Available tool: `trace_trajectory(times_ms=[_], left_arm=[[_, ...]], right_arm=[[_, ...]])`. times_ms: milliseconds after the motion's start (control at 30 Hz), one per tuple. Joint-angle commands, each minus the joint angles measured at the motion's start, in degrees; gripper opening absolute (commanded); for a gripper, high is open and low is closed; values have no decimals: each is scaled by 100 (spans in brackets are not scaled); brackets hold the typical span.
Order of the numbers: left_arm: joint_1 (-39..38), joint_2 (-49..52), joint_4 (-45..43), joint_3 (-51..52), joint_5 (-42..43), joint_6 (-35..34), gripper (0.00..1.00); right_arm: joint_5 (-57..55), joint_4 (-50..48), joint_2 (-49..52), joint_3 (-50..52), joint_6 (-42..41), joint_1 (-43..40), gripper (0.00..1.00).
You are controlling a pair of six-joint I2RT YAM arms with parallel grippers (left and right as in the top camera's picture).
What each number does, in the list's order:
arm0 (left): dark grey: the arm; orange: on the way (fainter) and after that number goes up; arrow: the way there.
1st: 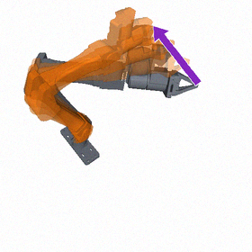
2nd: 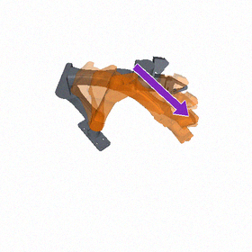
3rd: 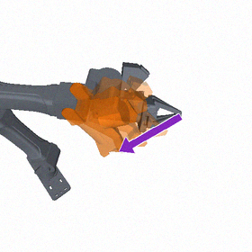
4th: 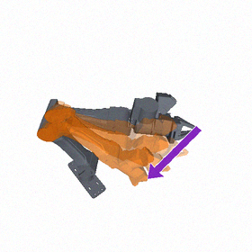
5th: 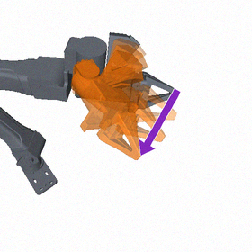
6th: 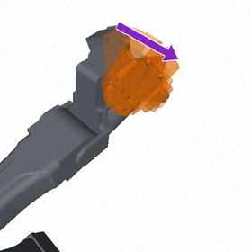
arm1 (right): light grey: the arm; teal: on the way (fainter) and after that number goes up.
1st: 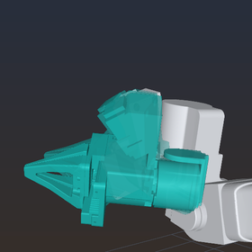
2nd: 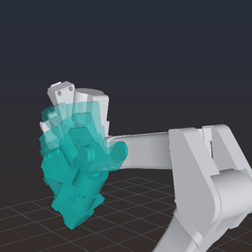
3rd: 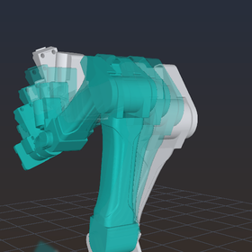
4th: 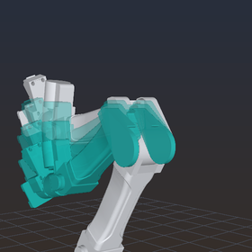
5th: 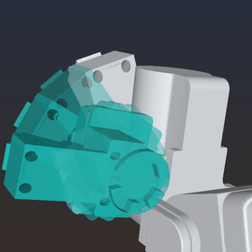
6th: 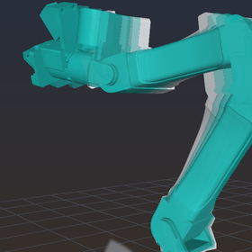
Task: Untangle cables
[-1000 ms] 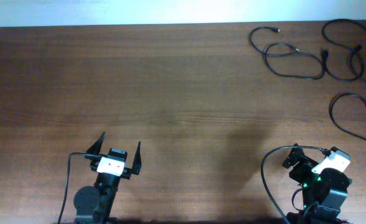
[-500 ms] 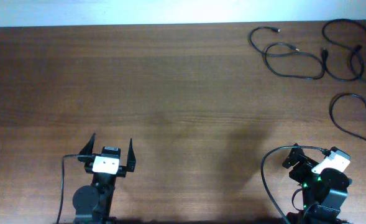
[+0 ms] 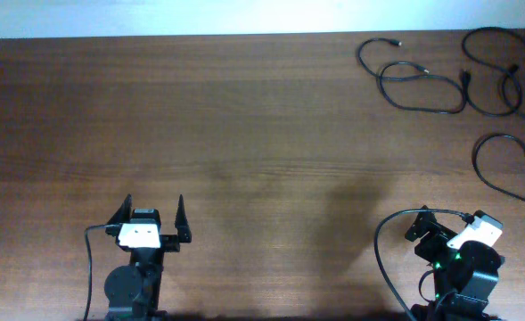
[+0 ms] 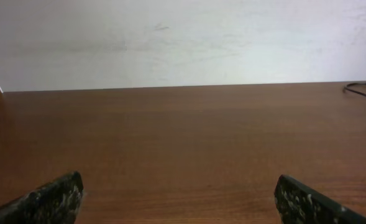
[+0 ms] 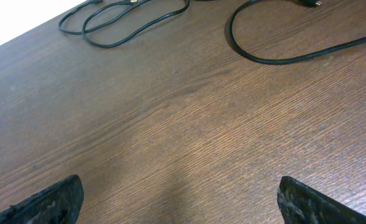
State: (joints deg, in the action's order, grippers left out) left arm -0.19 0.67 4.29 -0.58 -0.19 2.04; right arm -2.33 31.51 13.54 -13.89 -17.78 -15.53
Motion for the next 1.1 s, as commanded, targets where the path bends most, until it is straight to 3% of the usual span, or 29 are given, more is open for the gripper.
trace_trajectory(times_ms=[0,1067], left_arm=[[37,-39,42,11,-275,-369,99],[184,-39,33,9,-245,-181,99]], right_arm=[[-7,-13,-33,20,13,46,99],[-7,-15,-33,20,13,46,99]])
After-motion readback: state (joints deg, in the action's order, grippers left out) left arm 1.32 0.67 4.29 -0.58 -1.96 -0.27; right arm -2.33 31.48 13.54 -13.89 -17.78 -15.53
